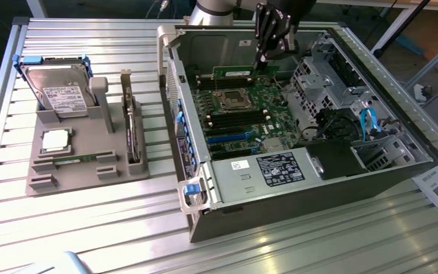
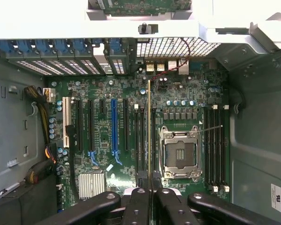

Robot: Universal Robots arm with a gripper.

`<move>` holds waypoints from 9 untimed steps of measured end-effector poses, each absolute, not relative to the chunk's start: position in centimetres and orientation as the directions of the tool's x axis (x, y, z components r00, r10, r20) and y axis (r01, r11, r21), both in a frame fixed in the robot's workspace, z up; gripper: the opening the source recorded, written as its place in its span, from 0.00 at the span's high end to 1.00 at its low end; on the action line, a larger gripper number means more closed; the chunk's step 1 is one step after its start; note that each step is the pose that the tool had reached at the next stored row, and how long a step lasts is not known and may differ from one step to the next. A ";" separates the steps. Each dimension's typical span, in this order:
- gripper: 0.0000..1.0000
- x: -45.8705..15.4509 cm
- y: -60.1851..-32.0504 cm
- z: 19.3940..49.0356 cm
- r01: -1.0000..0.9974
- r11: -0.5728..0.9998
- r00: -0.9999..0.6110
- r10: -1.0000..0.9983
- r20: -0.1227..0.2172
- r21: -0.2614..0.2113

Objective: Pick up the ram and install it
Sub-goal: 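Insert the ram into the slot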

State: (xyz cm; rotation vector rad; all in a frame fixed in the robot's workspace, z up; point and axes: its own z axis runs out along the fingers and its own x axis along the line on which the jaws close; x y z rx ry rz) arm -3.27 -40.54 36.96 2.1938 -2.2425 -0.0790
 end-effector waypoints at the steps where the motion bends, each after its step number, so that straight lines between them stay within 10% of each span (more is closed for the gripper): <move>1: 0.88 -3.3 -40.5 37.0 -0.999 0.021 -0.023 -0.999 -0.033 0.038; 9: 0.88 -2.1 -40.5 37.0 -0.999 0.021 -0.023 -0.999 -0.033 0.040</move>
